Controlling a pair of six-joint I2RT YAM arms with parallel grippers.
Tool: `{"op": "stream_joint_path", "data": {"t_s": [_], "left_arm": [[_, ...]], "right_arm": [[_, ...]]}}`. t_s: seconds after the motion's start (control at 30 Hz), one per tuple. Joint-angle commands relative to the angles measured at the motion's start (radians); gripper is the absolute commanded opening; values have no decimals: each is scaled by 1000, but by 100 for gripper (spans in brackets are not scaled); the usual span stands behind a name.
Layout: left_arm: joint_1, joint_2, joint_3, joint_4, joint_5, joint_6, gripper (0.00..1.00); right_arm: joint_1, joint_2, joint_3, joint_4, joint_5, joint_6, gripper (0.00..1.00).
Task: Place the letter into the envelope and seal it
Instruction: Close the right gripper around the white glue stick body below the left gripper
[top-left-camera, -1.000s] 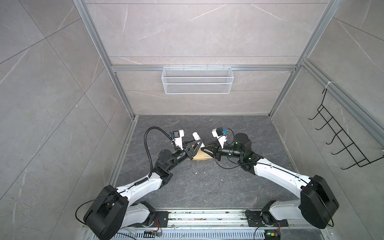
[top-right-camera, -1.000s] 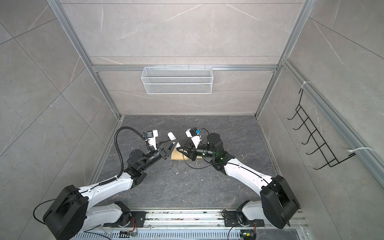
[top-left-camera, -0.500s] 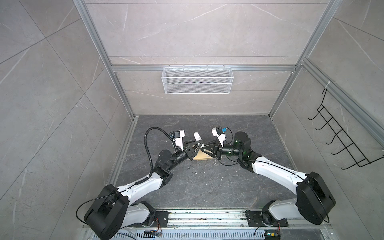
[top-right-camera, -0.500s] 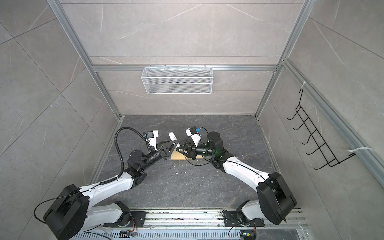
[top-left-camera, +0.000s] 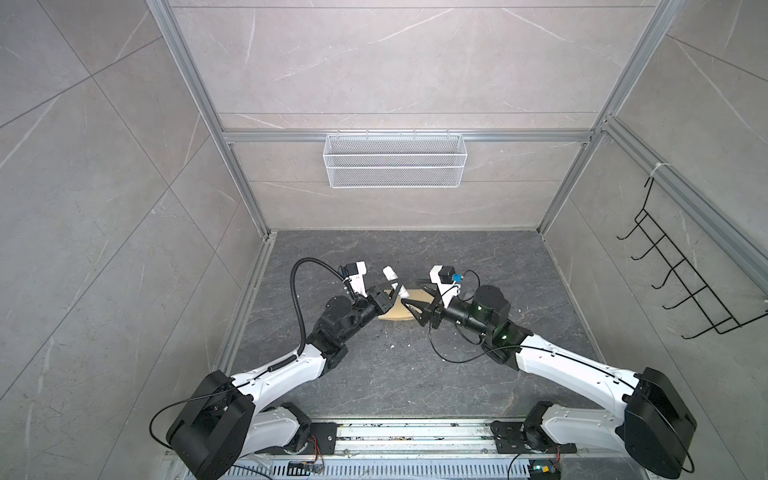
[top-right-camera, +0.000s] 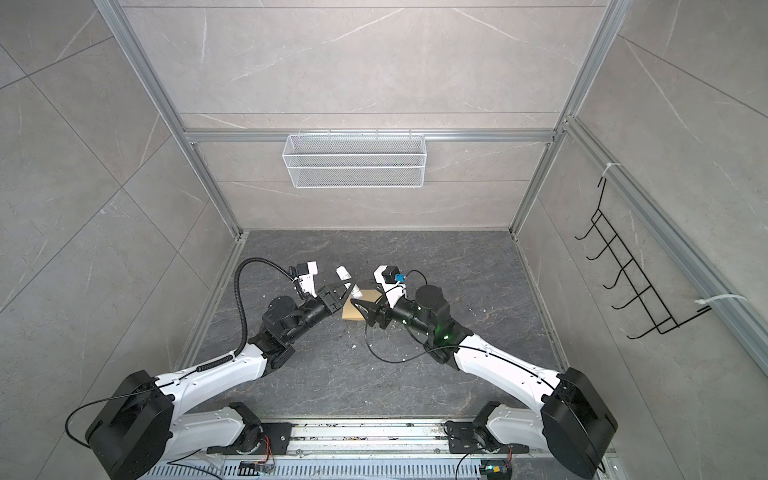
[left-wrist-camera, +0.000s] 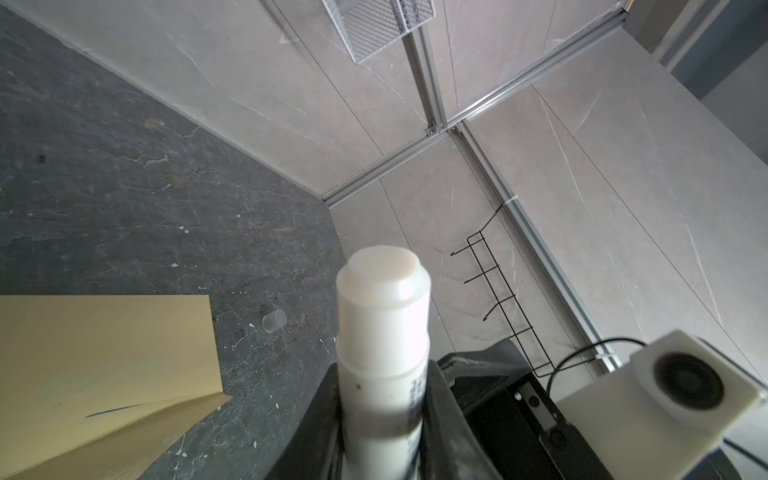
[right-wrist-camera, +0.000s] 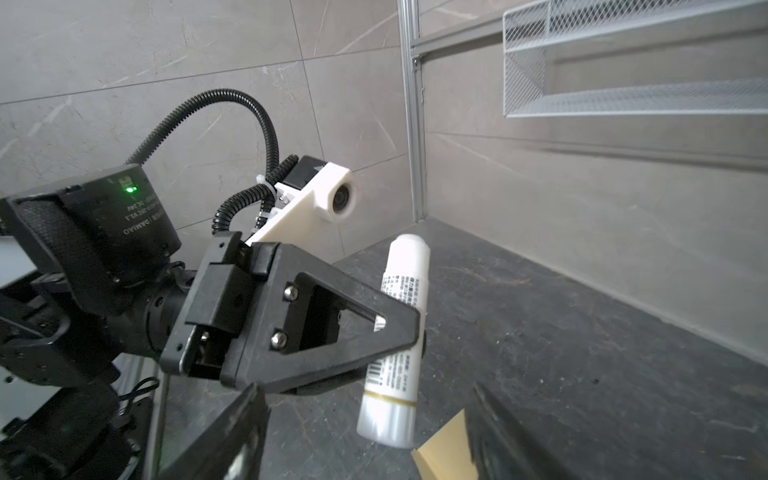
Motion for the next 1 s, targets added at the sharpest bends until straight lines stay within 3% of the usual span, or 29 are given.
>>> {"op": "stream_joint_path", "data": {"t_s": [0.0, 0.3, 0.47, 0.63, 0.97], "left_arm": [[-5, -43, 36, -8, -71, -79, 0], [-6, -54, 59, -97, -104, -82, 0], [-5, -44, 73, -109, -122, -95, 0], [-5, -39, 92, -128, -131, -113, 0], [-6, -79, 119, -228, -156, -161, 0]], "right_arm": [[45, 16, -51, 147, 160, -111, 78], [89, 24, -97, 260, 247, -182, 84], [89, -3, -47, 100, 330, -160, 87], [88, -30, -14, 14, 329, -155, 89], [89, -34, -17, 1, 310, -132, 96]]}}
